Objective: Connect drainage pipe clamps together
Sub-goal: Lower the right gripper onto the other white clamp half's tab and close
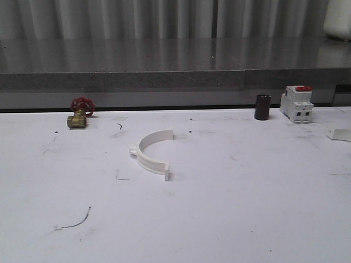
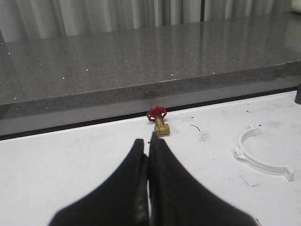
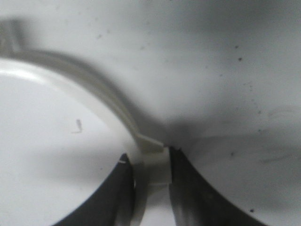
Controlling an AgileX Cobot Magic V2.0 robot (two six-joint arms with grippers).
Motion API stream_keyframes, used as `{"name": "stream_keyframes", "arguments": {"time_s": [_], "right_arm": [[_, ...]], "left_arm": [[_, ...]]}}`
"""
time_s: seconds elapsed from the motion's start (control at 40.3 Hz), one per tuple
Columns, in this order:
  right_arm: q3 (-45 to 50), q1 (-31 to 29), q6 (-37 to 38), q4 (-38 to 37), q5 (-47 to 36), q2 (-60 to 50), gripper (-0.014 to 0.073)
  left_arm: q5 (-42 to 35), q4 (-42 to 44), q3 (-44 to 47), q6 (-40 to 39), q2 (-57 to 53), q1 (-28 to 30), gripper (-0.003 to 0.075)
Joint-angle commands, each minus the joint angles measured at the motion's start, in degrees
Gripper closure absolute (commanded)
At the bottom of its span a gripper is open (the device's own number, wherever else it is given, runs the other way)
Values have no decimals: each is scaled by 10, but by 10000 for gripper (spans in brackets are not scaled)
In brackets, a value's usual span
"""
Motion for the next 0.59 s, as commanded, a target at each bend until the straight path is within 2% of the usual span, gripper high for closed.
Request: {"name": "stream_keyframes", "arguments": {"time_s": [0.0,0.322,0.421,0.57], "right_arm": [[-14,-1,-8,7,-1,-27,522],[-14,-1,0,9,-3,-50,528],[-14,5,52,8,-4,-70,528],[-14,28,171,3,6,-97,528]], "left_arm": [[-49,6,-16,0,7,1,741],[-49,6,-16,0,7,1,741],[-49,6,-16,0,7,1,741],[-49,6,-16,0,7,1,741]]}}
